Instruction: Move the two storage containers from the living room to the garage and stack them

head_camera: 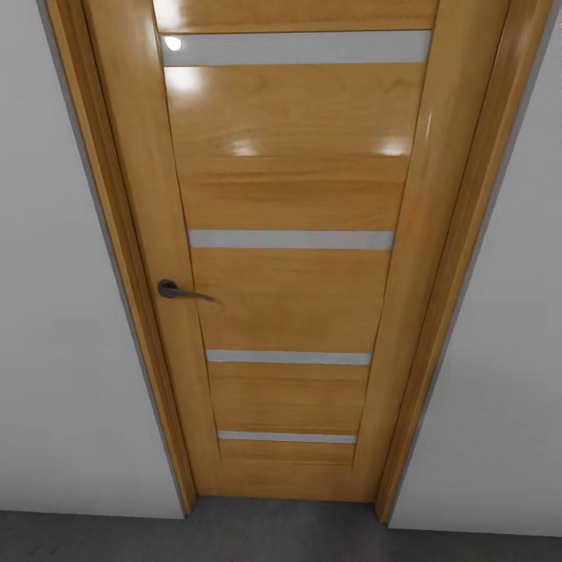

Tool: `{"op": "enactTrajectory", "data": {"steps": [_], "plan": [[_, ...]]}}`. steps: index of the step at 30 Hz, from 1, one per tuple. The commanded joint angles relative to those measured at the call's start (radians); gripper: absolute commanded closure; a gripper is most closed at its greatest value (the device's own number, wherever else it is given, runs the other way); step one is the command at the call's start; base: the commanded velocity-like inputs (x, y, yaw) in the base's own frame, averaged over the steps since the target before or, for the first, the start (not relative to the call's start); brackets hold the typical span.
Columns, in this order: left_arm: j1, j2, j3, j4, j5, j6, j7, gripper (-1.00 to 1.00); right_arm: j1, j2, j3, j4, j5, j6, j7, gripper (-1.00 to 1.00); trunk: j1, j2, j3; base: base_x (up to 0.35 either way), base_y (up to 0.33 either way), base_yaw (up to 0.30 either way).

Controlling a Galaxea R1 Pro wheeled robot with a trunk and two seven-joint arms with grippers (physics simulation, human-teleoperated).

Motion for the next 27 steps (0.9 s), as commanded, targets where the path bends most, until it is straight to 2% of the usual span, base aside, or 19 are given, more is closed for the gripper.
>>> {"op": "enactTrajectory", "data": {"steps": [1, 6, 8, 9, 11, 14, 16, 19, 24, 27], "plan": [[0.000, 0.000, 0.000, -0.001, 0.006, -0.001, 0.001, -1.00, -0.001, 0.000, 0.001, -0.001, 0.001, -0.004, -0.001, -1.00, 0.000, 0.000, -0.001, 0.000, -0.001, 0.000], [0.000, 0.000, 0.001, -0.001, 0.006, -0.001, 0.001, -1.00, -0.002, 0.000, -0.005, -0.049, 0.002, 0.009, -0.006, -1.00, 0.000, 0.000, -0.001, 0.000, 0.000, 0.000], [0.000, 0.000, 0.001, -0.001, 0.006, -0.001, 0.001, -1.00, -0.002, -0.009, -0.004, -0.177, 0.001, 0.050, -0.028, -1.00, 0.000, 0.000, -0.001, 0.000, 0.000, 0.000], [0.000, 0.000, 0.001, -0.001, 0.006, -0.001, 0.001, -1.00, -0.009, -0.034, -0.005, -0.291, 0.001, 0.142, -0.048, -1.00, 0.000, 0.000, -0.001, 0.000, 0.000, 0.000], [0.000, 0.000, 0.001, -0.001, 0.006, -0.001, 0.001, -1.00, -0.026, -0.046, -0.005, -0.334, 0.002, 0.174, -0.053, -1.00, 0.000, 0.000, -0.001, 0.000, 0.000, 0.000], [0.000, 0.000, 0.001, -0.001, 0.006, -0.001, 0.001, -1.00, -0.085, -0.068, -0.008, -0.382, 0.001, 0.201, -0.060, -1.00, 0.000, 0.000, -0.001, 0.000, 0.000, 0.000], [0.000, 0.000, 0.001, -0.001, 0.006, -0.001, 0.001, -1.00, -0.187, -0.080, -0.013, -0.400, -0.002, 0.205, -0.077, -1.00, 0.000, 0.000, -0.001, 0.000, 0.000, 0.000], [0.000, 0.000, 0.001, -0.001, 0.006, -0.001, 0.001, -1.00, -0.266, -0.084, -0.011, -0.402, 0.002, 0.207, -0.098, -1.00, 0.000, 0.000, -0.001, 0.000, 0.000, 0.000], [0.000, -0.001, 0.001, -0.001, 0.006, -0.001, 0.001, -1.00, -0.341, -0.078, -0.003, -0.415, 0.008, 0.213, -0.100, -1.00, 0.000, 0.000, -0.001, 0.000, 0.000, 0.000], [0.000, -0.001, 0.001, -0.001, 0.006, -0.001, 0.001, -1.00, -0.362, -0.071, 0.011, -0.439, 0.010, 0.216, -0.097, -1.00, 0.000, 0.000, -0.001, 0.000, 0.000, 0.000]]}}
